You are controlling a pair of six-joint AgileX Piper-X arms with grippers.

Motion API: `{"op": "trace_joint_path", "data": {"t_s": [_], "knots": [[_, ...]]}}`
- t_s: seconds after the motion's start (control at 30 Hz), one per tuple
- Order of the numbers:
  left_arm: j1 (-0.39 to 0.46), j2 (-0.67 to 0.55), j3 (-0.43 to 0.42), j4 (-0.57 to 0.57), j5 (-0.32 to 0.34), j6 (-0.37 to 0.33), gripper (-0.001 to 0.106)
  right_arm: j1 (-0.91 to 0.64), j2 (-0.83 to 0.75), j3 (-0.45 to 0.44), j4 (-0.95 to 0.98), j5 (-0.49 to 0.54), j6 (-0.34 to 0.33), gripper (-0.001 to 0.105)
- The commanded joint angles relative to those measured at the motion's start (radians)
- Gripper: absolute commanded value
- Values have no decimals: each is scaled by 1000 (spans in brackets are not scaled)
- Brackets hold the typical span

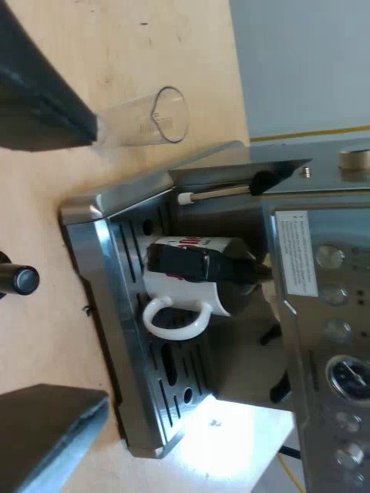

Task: Place mug into machine

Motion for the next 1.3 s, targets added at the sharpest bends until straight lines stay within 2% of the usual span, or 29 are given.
{"op": "trace_joint_path", "data": {"t_s": [0.03, 0.13, 0.33, 0.4, 0.5, 0.67, 0.83, 1.07, 1.3], "knots": [[-3, -38, 0, 36, -1, -3, 65, -5, -50, 11, 17, 7, -16, 59], [-3, -88, 0, 97, -16, -3, 65, -5, -67, 12, 77, 54, -15, 59], [-3, -207, 0, 205, -115, 4, 65, -5, -65, 16, 99, 66, -12, 59], [1, -209, -4, 256, -132, 4, 65, -5, -65, 16, 99, 66, -12, 59], [0, -208, 13, 270, -135, 6, 65, -5, -65, 16, 97, 66, -12, 59], [0, -208, 53, 206, -166, 4, 65, -5, -65, 16, 67, 42, -12, 59], [0, -208, 106, 103, -166, -4, 65, -5, -65, 23, 16, 2, -20, 59], [0, -207, 171, 40, -202, -4, 65, -5, -65, 104, -60, -11, -23, 59], [0, -207, 201, 15, -202, -4, 65, -5, -65, 167, -57, -40, -23, 59]]}}
